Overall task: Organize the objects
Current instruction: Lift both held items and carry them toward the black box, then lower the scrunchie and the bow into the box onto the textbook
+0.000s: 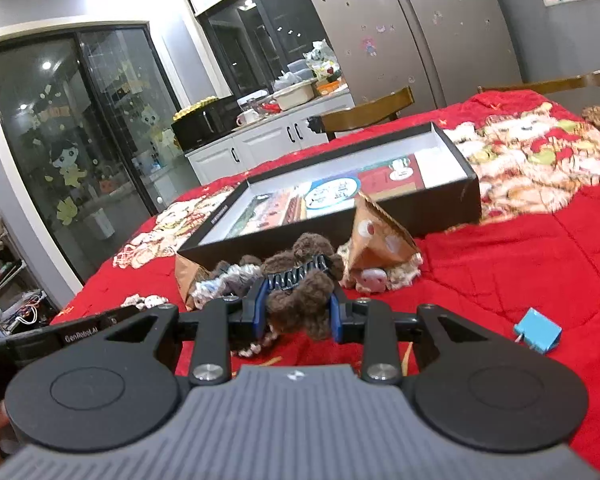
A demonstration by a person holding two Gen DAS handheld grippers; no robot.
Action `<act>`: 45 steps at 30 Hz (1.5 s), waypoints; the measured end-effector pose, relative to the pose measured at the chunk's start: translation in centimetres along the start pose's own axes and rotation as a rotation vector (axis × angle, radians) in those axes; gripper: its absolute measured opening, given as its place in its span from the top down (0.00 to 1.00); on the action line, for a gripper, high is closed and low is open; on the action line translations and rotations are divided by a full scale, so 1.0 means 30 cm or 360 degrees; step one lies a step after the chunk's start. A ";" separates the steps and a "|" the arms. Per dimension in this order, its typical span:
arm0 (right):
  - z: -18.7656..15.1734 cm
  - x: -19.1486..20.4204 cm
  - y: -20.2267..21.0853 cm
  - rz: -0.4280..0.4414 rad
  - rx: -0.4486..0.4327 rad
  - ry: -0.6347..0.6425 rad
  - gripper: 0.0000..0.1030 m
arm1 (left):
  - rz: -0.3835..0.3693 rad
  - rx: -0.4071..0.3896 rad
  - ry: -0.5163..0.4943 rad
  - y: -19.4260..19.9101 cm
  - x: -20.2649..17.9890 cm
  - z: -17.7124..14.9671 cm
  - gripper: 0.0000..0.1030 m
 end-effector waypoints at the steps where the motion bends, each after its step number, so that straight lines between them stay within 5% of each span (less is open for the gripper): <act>1: 0.014 0.007 0.010 0.0004 -0.0018 0.0007 0.67 | -0.0013 0.0004 0.0001 0.005 0.002 0.003 0.87; 12: 0.200 0.135 0.052 0.0119 -0.0124 0.0142 0.67 | -0.0052 -0.0152 0.0010 0.117 0.036 0.150 0.87; 16: 0.267 0.164 0.029 0.0215 -0.0053 0.0071 0.67 | -0.0063 -0.0231 -0.0016 0.157 0.031 0.231 0.87; 23: 0.370 0.176 -0.057 0.0175 0.0052 0.0010 0.67 | -0.0135 -0.0365 -0.0050 0.182 -0.011 0.411 0.87; 28: 0.428 0.158 -0.145 0.0133 0.0106 -0.0047 0.67 | -0.0225 -0.0332 -0.0030 0.101 -0.071 0.497 0.87; 35: 0.440 0.162 -0.246 0.0072 0.0160 -0.0018 0.67 | -0.0337 -0.0211 0.0006 -0.106 -0.125 0.490 0.87; 45: 0.336 0.115 -0.465 0.0005 0.0328 0.0034 0.67 | -0.0350 -0.0170 0.0017 -0.320 -0.122 0.305 0.87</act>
Point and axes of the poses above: each gripper's, at about its wrist camera, not at the fingertips, and y roughly against the way its jaws point, x to its left, z to its top, the point moved 5 cm from there along -y, roughly the way its jaws point, and after that the axes turned 4 degrees about -y, right-handed, at the moved point
